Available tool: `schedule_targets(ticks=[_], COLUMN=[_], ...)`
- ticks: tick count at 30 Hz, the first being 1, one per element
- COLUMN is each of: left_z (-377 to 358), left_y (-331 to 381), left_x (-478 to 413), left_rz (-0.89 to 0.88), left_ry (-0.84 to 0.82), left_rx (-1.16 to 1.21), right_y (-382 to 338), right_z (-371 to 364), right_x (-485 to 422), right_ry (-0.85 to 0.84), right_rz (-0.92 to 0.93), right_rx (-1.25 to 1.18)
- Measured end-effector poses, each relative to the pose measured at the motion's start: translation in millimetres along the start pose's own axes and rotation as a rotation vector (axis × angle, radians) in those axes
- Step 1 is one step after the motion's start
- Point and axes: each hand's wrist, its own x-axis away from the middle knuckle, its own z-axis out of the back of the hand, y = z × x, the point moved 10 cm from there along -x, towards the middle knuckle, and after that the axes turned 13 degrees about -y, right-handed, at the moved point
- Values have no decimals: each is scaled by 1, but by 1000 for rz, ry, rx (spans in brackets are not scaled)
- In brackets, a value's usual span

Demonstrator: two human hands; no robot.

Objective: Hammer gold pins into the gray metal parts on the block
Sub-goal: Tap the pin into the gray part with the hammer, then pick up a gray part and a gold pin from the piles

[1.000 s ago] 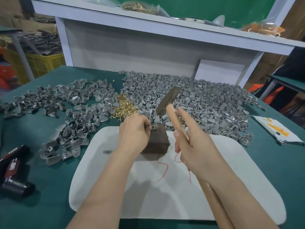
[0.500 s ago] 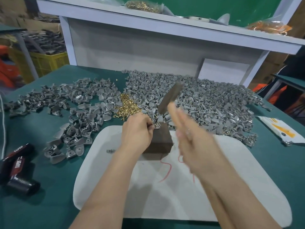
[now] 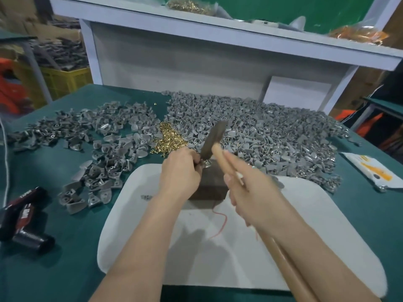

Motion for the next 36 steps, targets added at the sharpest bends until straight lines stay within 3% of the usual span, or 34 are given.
schedule_targets(ticks=[4,9,14,21,28,32,34,36], left_z=[-2,1,-2,-1,-1,1,2,5], left_y=[1,-1,-4,-5,-6,-4,-1,-1], left_x=[-2,-1,-1,0,0,-2,-4,-4], left_rz=[-5,18,70,93,103,67,16,-16], left_ry=[-18,-6,-43,-22,-15,12,25,64], left_rx=[-5,-11,-17,11,16,49,97,144], right_y=[4,7,40,72,97,56,42,40], right_z=[35,-10,40,48,31,45,27,8], right_x=[3,2,-8,-34,-31,-37,-54,-71], right_ry=[189,-6,209,205,146,298,161,36], right_rz=[16,-38,-203,-362,-505,-233,-157,-195], right_rx=[-105,-45,-62,405,573,363,217,82])
